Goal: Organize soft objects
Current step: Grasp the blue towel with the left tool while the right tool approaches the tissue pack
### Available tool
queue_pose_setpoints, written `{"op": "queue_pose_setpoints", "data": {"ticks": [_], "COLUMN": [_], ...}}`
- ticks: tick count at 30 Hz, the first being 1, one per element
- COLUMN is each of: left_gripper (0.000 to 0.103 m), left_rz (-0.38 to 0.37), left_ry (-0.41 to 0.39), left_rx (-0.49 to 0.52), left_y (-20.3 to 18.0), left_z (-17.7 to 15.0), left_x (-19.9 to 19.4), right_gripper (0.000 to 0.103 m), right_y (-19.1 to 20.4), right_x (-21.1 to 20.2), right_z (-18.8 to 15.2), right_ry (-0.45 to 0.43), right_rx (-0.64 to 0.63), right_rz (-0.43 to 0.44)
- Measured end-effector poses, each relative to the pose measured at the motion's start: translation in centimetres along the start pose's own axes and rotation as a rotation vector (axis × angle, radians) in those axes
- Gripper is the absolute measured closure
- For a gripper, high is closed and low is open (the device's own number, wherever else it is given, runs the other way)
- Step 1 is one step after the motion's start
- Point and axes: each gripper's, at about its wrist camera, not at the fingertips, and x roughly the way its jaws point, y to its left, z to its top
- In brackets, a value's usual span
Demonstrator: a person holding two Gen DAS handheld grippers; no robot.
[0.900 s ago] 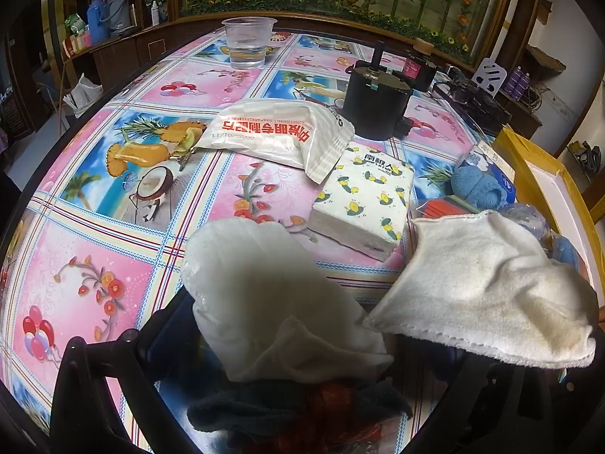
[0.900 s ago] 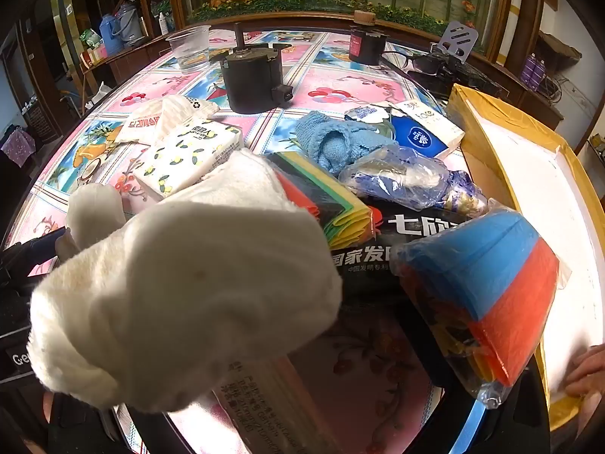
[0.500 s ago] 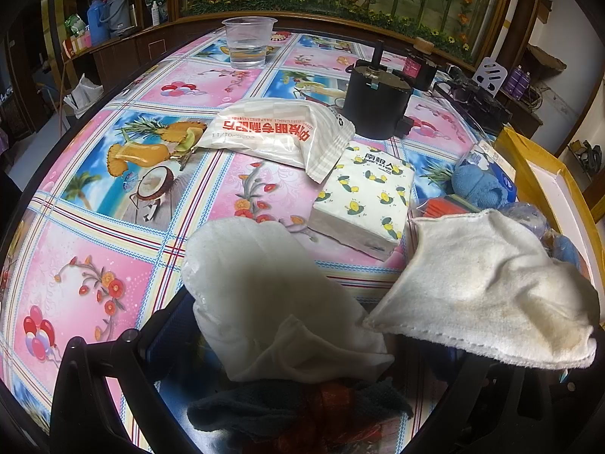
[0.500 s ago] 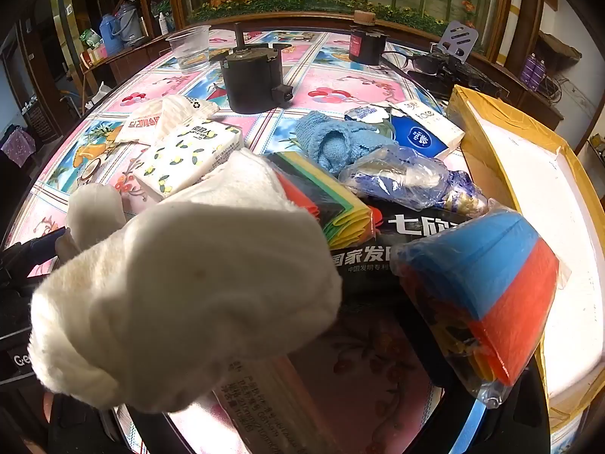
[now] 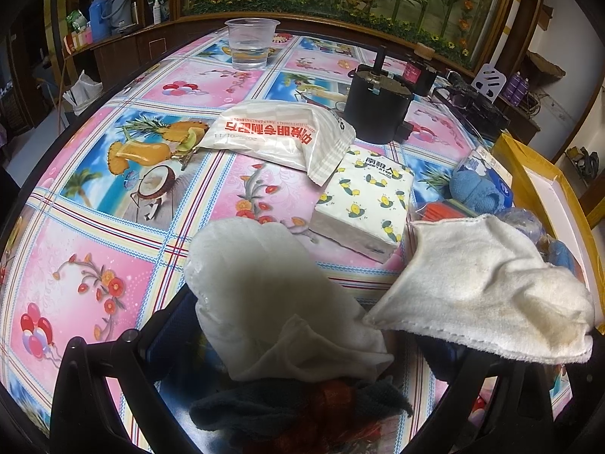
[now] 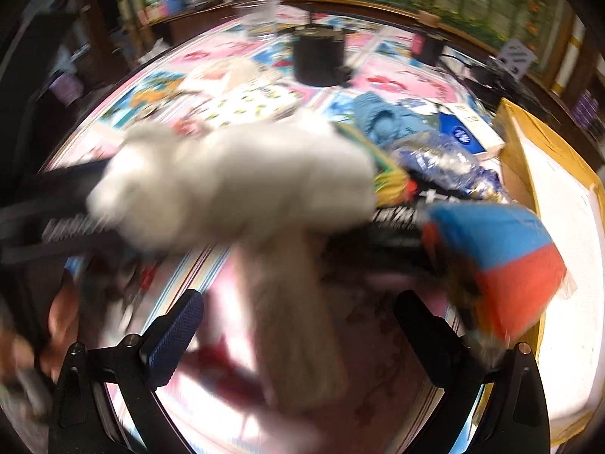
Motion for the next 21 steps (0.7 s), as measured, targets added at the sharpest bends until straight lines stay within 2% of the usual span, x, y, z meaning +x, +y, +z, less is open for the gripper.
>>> {"op": "queue_pose_setpoints", "data": {"ticks": [6,15,18,21], "left_gripper": [0.0,0.0,0.0,0.0], "left_rz": [-0.01,-0.063,-0.053,-0.037], "left_ry": [-0.008,-0.024,-0.034,-0.076], "left_rx": [-0.022,-0.057,-0.065,-0.068], "left_y": [0.3,1.0,1.6,2.4], "left_z": [0.0,-0.3,-0.7,-1.4], "left_x": [-0.2,-1.6,-3.2,-5.4], "right_gripper": [0.0,0.001,0.005,0.005], "right_y": [0.8,-1.7,-1.6,-1.2], "right_x": [-4.1,-7.2,-7.5,-8.5], "right_z": [-3.5,-6.1,-6.9,-7.3], "right_ry": [-0.107,-0.268,-0.305,-0.354], "right_rx": [-0.133,-0.119,-0.148,-0.19], "right_rz": [0.093,0.302,0.329,0.358]}}
